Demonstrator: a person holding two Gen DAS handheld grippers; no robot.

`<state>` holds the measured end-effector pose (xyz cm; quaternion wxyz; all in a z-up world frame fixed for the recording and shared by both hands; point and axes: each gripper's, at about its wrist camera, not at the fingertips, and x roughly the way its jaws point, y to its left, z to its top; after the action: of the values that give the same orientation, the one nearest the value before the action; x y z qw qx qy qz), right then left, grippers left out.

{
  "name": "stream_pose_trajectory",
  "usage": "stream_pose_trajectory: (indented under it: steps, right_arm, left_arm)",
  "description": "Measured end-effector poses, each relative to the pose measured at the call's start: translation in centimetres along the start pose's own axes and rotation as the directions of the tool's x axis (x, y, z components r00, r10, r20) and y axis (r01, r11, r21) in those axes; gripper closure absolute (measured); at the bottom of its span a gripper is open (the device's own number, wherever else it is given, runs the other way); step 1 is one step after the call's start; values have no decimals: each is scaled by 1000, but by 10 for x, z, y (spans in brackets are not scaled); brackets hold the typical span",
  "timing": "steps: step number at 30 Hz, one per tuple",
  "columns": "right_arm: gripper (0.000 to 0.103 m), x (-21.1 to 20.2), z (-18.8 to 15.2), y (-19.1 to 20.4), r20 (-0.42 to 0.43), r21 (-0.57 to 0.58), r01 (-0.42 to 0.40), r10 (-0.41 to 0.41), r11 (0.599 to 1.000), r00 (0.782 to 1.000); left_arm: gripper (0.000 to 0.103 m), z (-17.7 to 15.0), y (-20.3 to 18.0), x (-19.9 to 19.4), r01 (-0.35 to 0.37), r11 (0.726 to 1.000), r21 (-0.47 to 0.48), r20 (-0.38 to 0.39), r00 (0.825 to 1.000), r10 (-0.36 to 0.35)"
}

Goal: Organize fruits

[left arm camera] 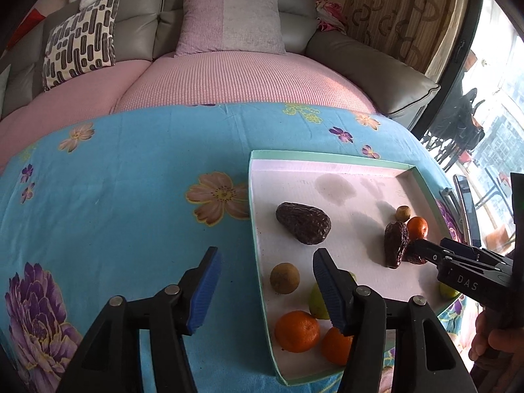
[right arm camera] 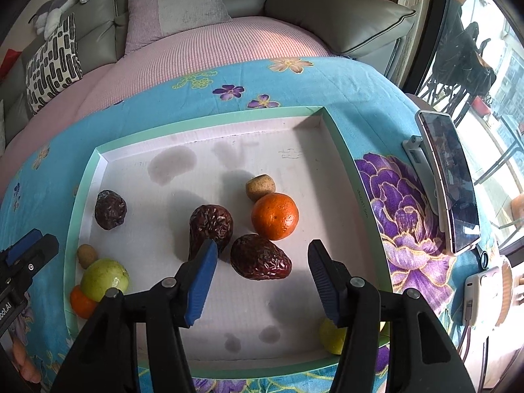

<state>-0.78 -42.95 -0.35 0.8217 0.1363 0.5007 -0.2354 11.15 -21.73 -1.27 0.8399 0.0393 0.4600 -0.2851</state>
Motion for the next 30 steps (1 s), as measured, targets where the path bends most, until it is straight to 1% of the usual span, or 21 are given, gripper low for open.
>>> stream_pose_trajectory:
  steps: [1,2,3,4,7,9,11,12,13,18,22,25,30]
  right_arm:
    - [39,1,0,1,-2,-3,1,-1,1000,1000]
    - [33,1,0,1,0,-5,2,-2,1000,1000]
    - [24,2,0,2,6,-9,2,-2,1000,1000]
    - [21,0,0,3,14,-14,0,0,1000,1000]
    - [21,-3,0,7,36,-31,-8,9,999,999]
    - [20,-3,0,12,42,-43,-17,19,999,999]
    - [18,-2,0,17,44,-58,-28,31,998,999]
    - [11,-2,-1,20,46,-67,-35,38,997,998]
    - [6,-3,-1,23,52,-76,-42,46,996,998]
    - [6,-10,-2,36,101,-107,-85,96,991,990]
    - [6,-14,-2,45,129,-122,-117,133,986,983]
    - [6,-15,-3,52,136,-139,-124,143,982,980]
    - [6,-15,-4,58,137,-149,-134,155,980,978]
  left_arm:
    - [31,-1,5,1,-16,1000,-20,-8,1000,16]
    - [27,-1,11,3,-37,999,-40,-15,999,36]
    - [20,-2,17,4,-60,996,-61,-24,998,59]
    - [14,-3,22,6,-81,994,-79,-33,996,79]
    - [4,-8,36,10,-126,984,-128,-54,991,120]
    - [1,-11,43,12,-148,978,-147,-61,988,140]
    - [0,-13,47,13,-171,973,-153,-60,985,164]
    - [0,-14,49,13,-184,971,-156,-60,983,176]
    - [0,-14,51,13,-194,968,-159,-60,981,187]
    - [0,-15,59,13,-238,957,-166,-49,971,233]
    - [0,-13,63,9,-263,953,-151,-26,965,263]
    - [0,-9,64,5,-279,952,-130,12,959,282]
    - [0,-6,68,2,-267,958,-106,35,962,272]
